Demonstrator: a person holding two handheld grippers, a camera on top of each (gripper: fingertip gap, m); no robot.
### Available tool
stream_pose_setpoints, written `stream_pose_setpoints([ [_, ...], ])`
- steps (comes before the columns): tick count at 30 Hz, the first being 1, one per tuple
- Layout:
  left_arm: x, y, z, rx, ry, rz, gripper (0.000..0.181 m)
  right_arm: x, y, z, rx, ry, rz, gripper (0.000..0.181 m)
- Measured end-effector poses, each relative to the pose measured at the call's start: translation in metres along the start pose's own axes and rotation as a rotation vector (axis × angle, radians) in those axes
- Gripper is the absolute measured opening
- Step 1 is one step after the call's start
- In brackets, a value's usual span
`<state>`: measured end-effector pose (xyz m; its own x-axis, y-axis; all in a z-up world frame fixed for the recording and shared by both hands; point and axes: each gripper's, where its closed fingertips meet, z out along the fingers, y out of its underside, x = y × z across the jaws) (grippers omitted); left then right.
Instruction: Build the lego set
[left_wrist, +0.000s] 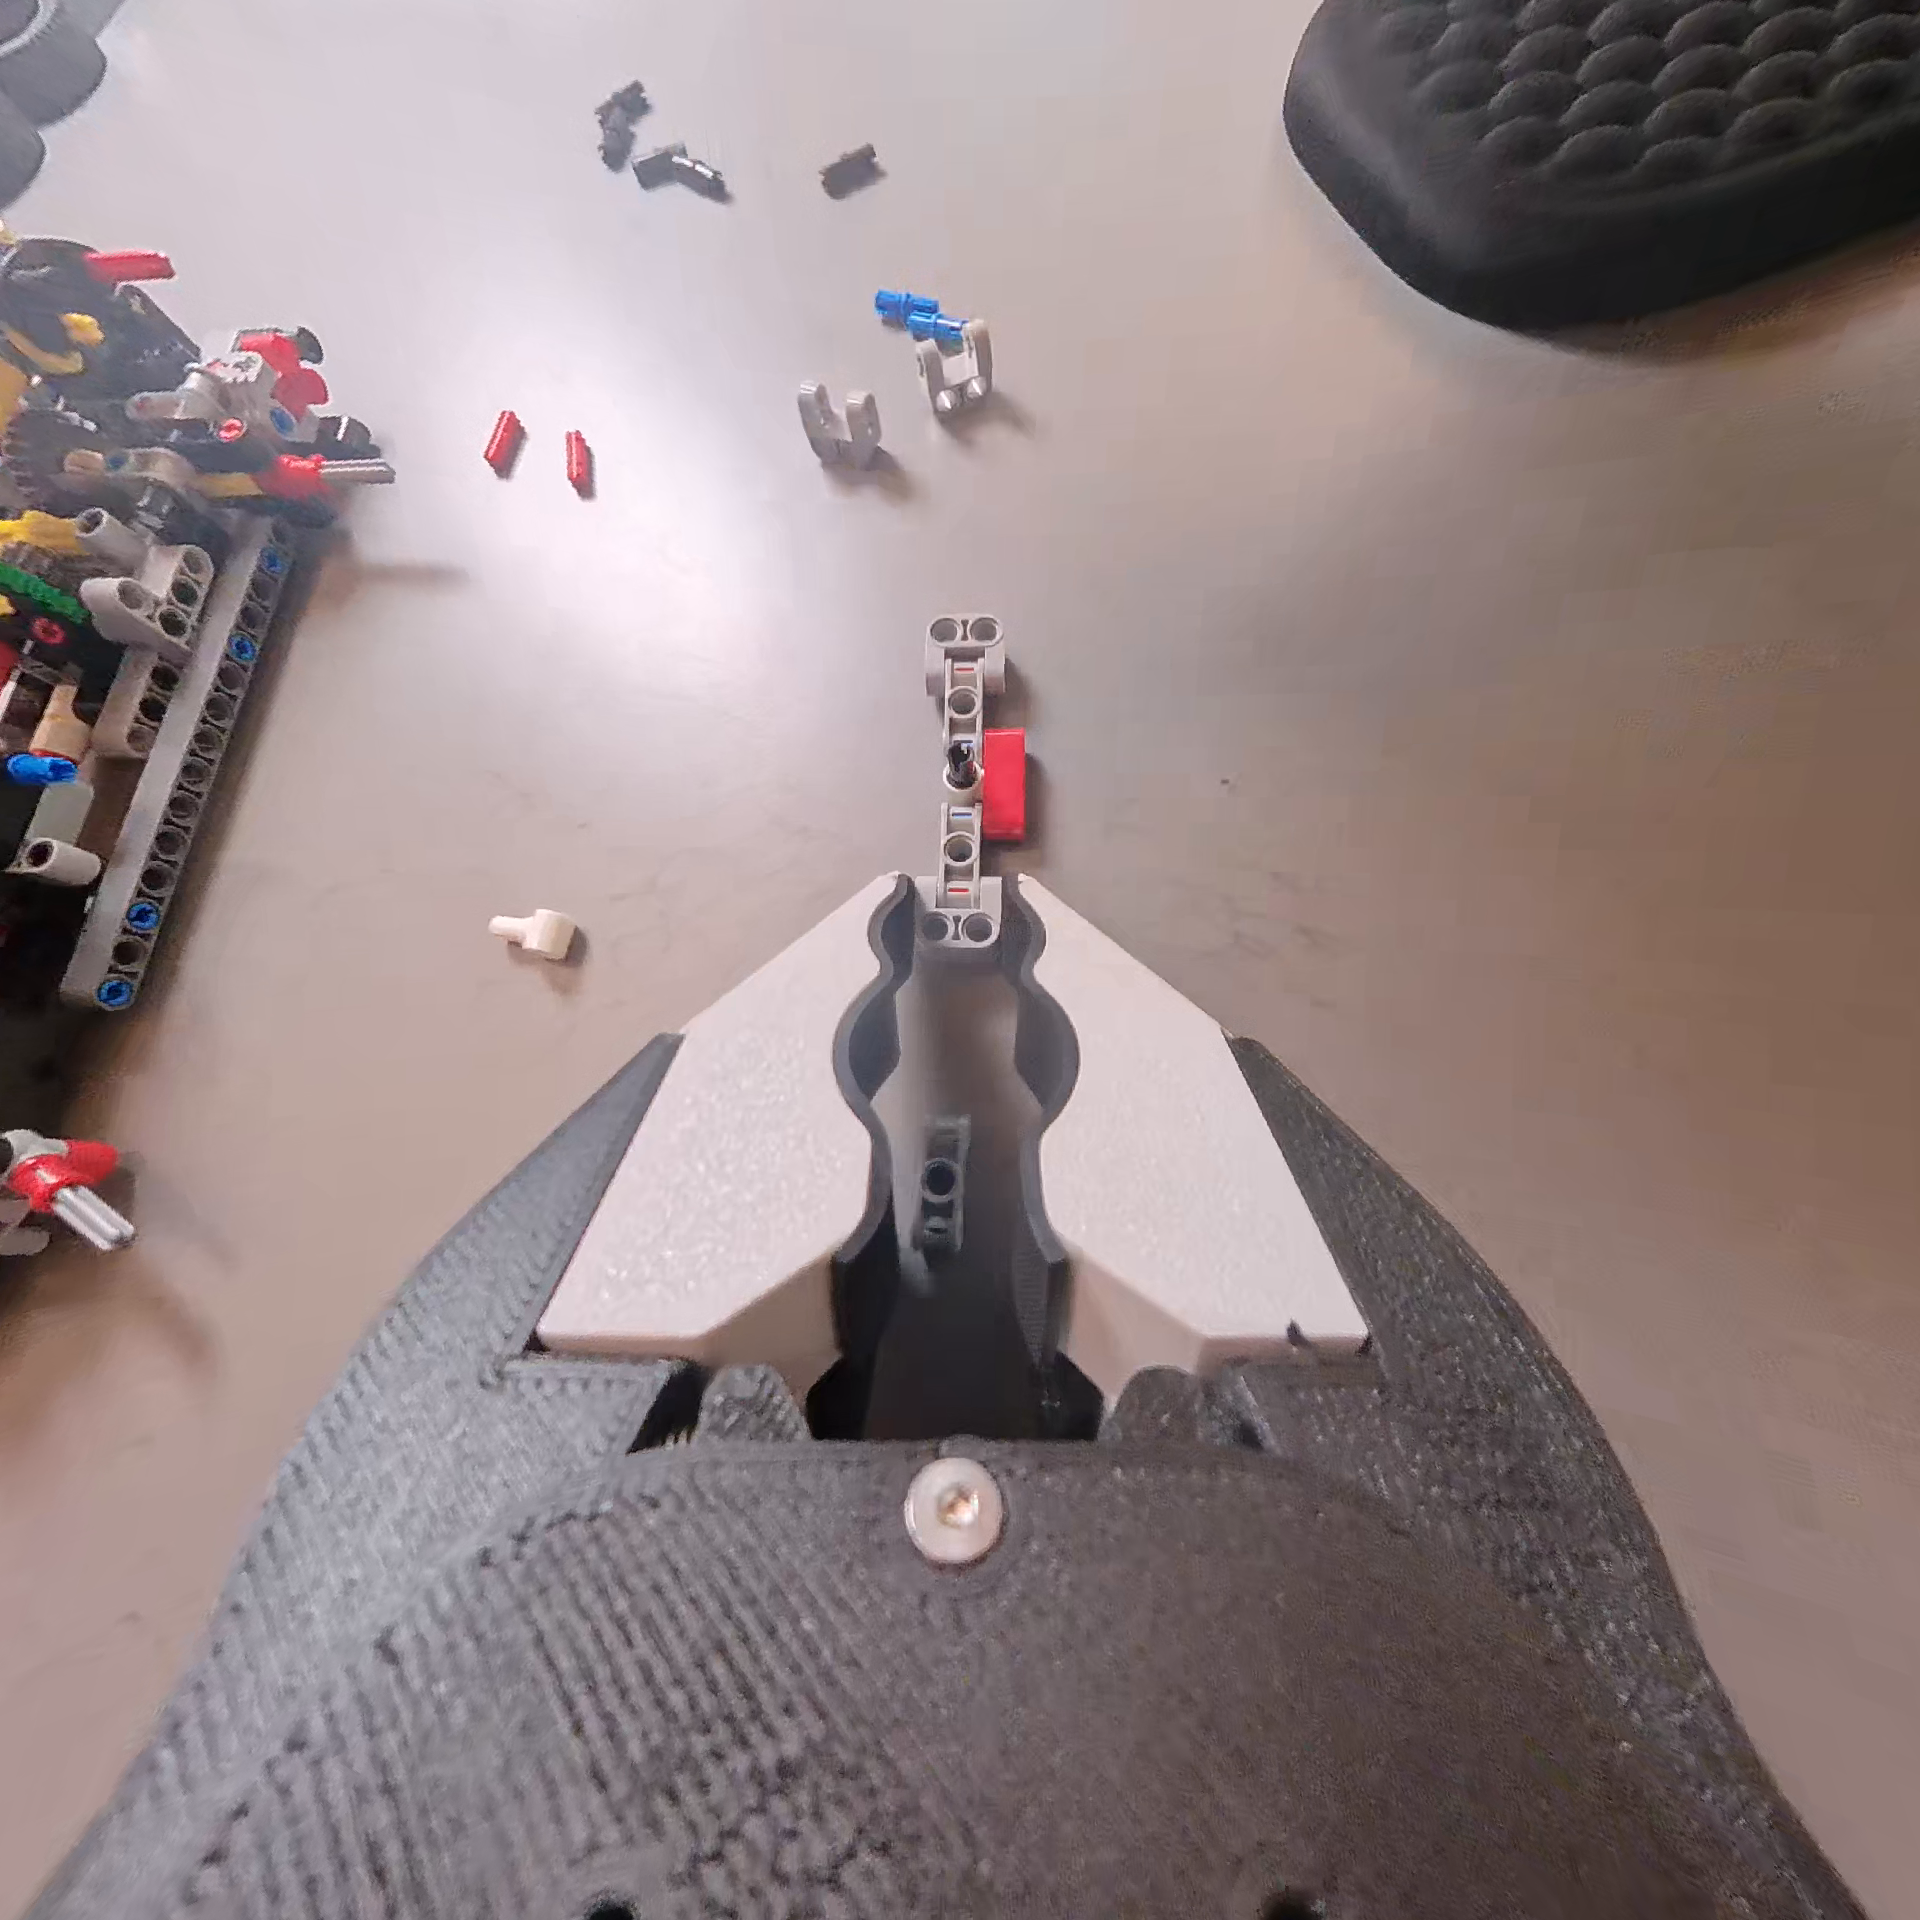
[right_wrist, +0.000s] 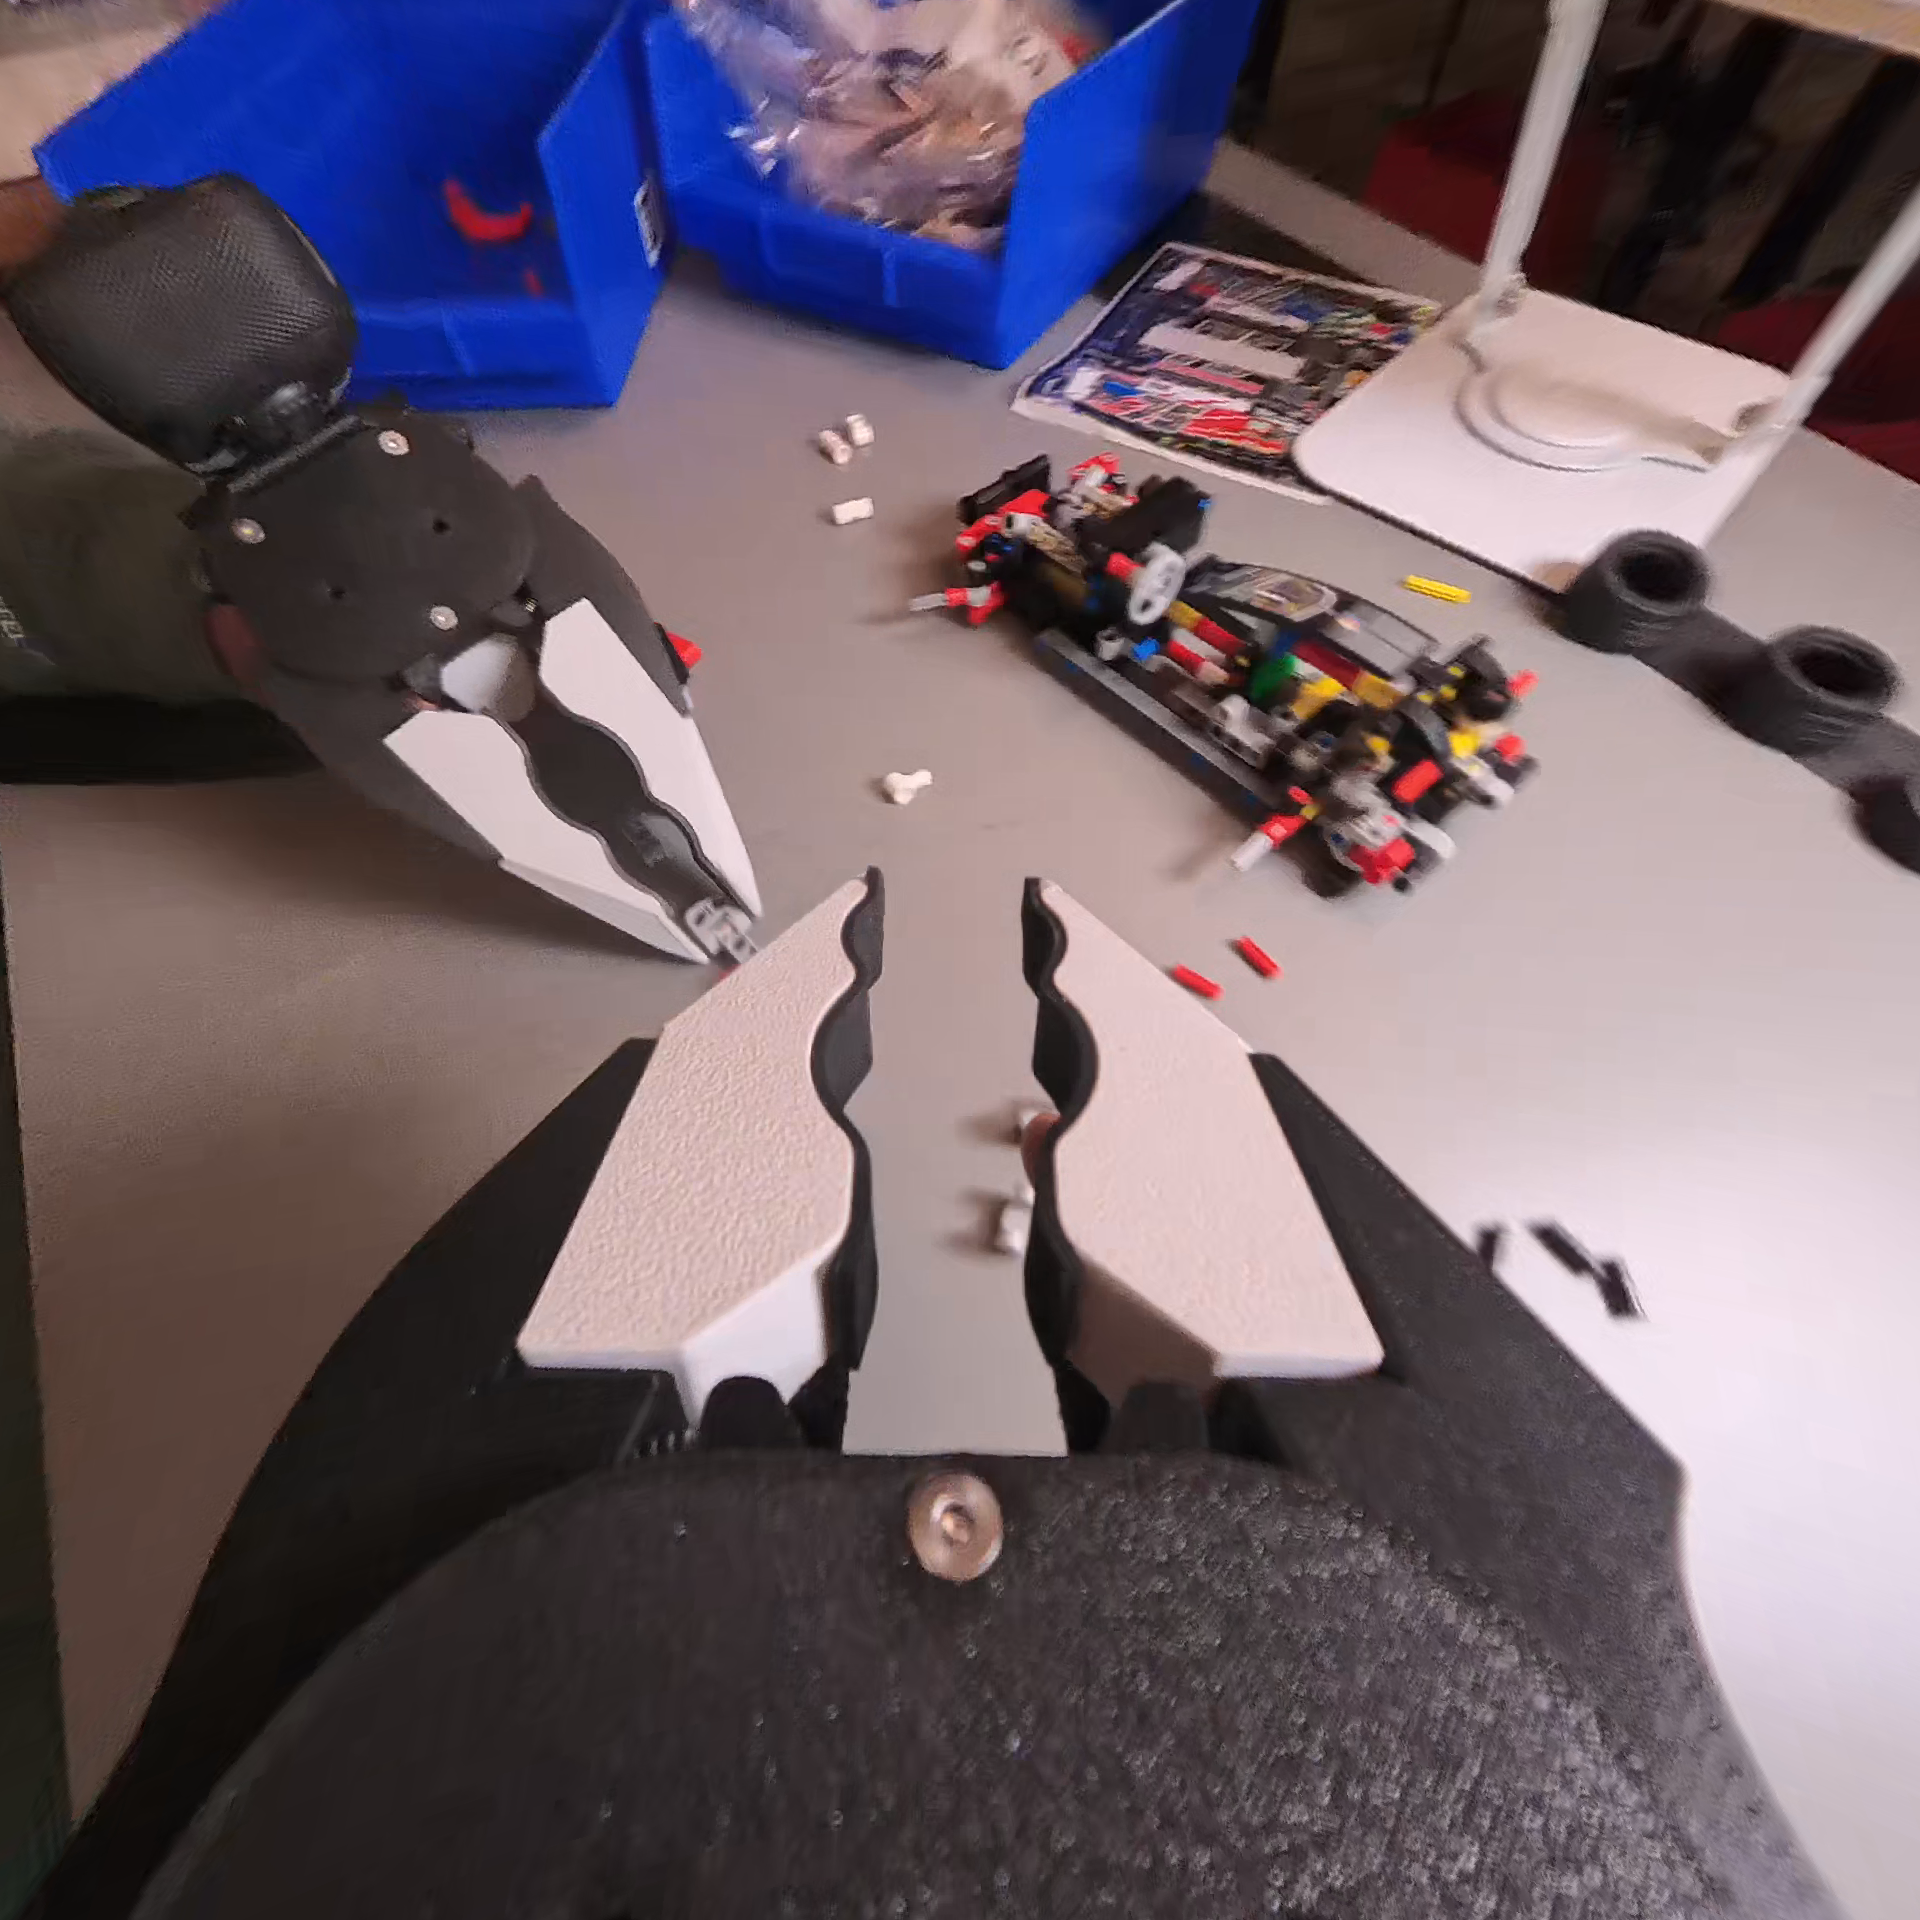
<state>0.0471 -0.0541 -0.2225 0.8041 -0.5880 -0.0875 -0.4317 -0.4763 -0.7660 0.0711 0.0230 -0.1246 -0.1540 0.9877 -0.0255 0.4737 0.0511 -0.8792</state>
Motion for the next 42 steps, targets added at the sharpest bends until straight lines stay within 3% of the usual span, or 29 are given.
stream_pose_setpoints([
  [4, -0.004, 0.002, -0.003, 0.006, -0.003, 0.059, 0.015, 0.026, 0.046, -0.031, -0.043, 0.047, 0.044, 0.024],
  [8, -0.003, 0.004, -0.006, 0.016, 0.044, 0.140, 0.015, 0.024, 0.087, -0.029, -0.178, -0.001, -0.004, 0.022],
  [12, -0.003, 0.006, -0.009, 0.031, 0.086, 0.189, 0.015, 0.023, 0.102, -0.015, -0.302, -0.046, -0.119, 0.020],
  [16, -0.009, 0.003, -0.013, 0.070, 0.072, 0.204, 0.017, 0.044, 0.108, -0.013, -0.391, -0.052, -0.182, 0.020],
  [22, -0.018, -0.004, -0.022, 0.136, 0.058, 0.150, 0.023, 0.097, 0.117, -0.031, -0.470, 0.007, -0.181, 0.016],
  [27, -0.020, -0.013, -0.028, 0.202, 0.066, 0.096, 0.023, 0.095, 0.127, -0.031, -0.484, -0.057, -0.154, 0.016],
  [30, -0.020, -0.016, -0.029, 0.225, 0.065, 0.073, 0.023, 0.092, 0.127, -0.026, -0.460, -0.064, -0.152, 0.003],
  [34, -0.022, -0.023, -0.032, 0.270, 0.061, 0.012, 0.022, 0.089, 0.124, -0.027, -0.462, -0.060, -0.174, 0.003],
  [38, -0.021, -0.037, -0.038, 0.349, 0.101, -0.130, 0.021, 0.046, 0.067, -0.018, -0.245, -0.132, -0.242, 0.002],
  [42, -0.011, -0.051, -0.043, 0.422, 0.202, -0.272, 0.023, -0.015, 0.028, 0.011, -0.107, -0.194, -0.387, 0.002],
])
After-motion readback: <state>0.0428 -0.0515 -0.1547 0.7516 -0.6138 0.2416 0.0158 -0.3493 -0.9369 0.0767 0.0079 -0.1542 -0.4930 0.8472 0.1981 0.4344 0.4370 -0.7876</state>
